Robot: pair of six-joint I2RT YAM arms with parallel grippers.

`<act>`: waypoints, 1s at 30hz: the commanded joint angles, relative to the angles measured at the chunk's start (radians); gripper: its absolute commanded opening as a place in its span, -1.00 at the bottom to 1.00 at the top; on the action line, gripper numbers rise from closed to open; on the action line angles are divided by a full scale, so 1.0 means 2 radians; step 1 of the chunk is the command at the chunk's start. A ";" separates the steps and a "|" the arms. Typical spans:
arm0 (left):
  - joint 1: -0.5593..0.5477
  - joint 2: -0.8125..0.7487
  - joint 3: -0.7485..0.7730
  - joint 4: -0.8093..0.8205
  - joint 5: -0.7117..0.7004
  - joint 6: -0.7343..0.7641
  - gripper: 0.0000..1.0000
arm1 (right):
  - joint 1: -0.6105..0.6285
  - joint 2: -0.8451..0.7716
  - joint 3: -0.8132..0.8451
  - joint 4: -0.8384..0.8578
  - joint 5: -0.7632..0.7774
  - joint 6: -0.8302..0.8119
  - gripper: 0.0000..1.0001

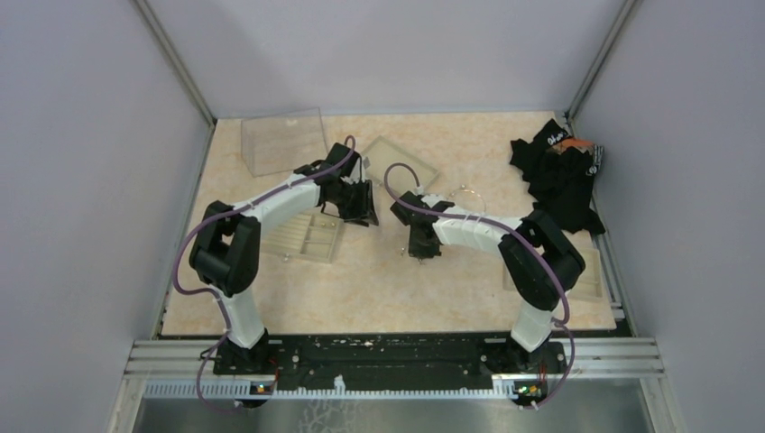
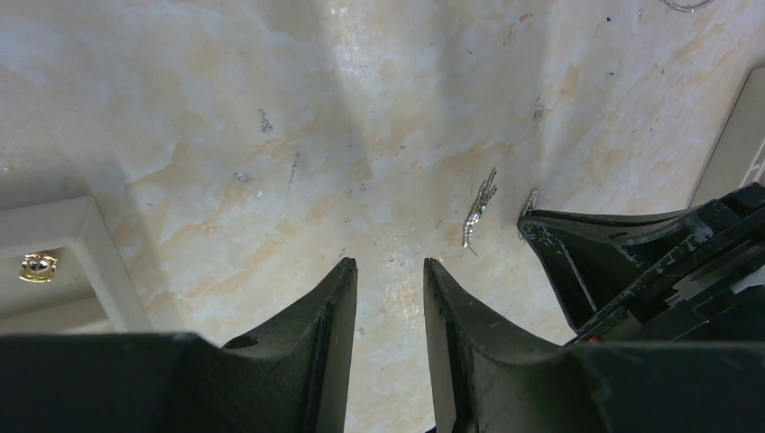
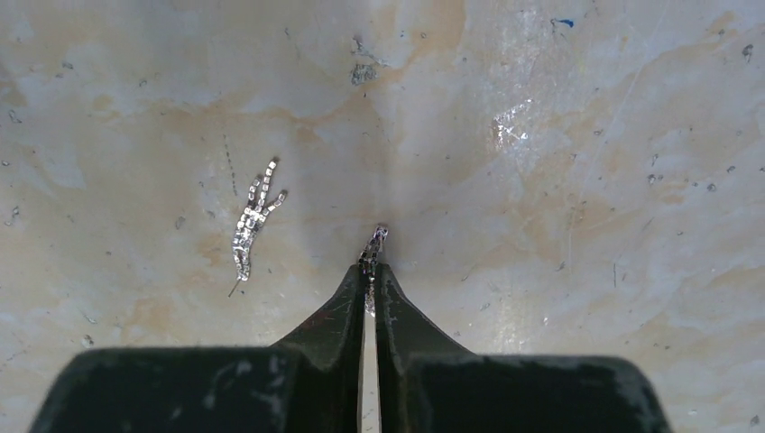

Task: Organize the mixed jewelry

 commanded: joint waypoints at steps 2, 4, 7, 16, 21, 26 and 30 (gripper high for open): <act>0.010 -0.011 -0.002 0.000 0.006 0.001 -0.21 | 0.005 0.007 0.018 -0.042 0.050 0.007 -1.00; 0.013 -0.010 0.001 0.000 0.009 0.001 -0.21 | 0.004 -0.014 0.019 -0.046 0.061 0.006 -1.00; 0.013 -0.009 0.005 0.000 0.012 0.002 -0.22 | 0.000 -0.054 0.016 -0.053 0.072 0.003 -1.00; 0.013 0.006 0.023 -0.003 0.017 0.002 -0.23 | -0.056 -0.173 -0.033 -0.070 0.061 -0.011 -1.00; 0.013 0.012 0.030 -0.005 0.018 0.002 -0.23 | -0.086 -0.206 -0.051 -0.084 0.060 -0.024 -1.00; 0.013 0.014 0.032 -0.005 0.019 0.002 -0.23 | -0.119 -0.234 -0.058 -0.094 0.059 -0.035 -1.00; 0.013 0.015 0.032 -0.004 0.019 0.001 -0.24 | -0.144 -0.252 -0.060 -0.099 0.060 -0.050 -1.00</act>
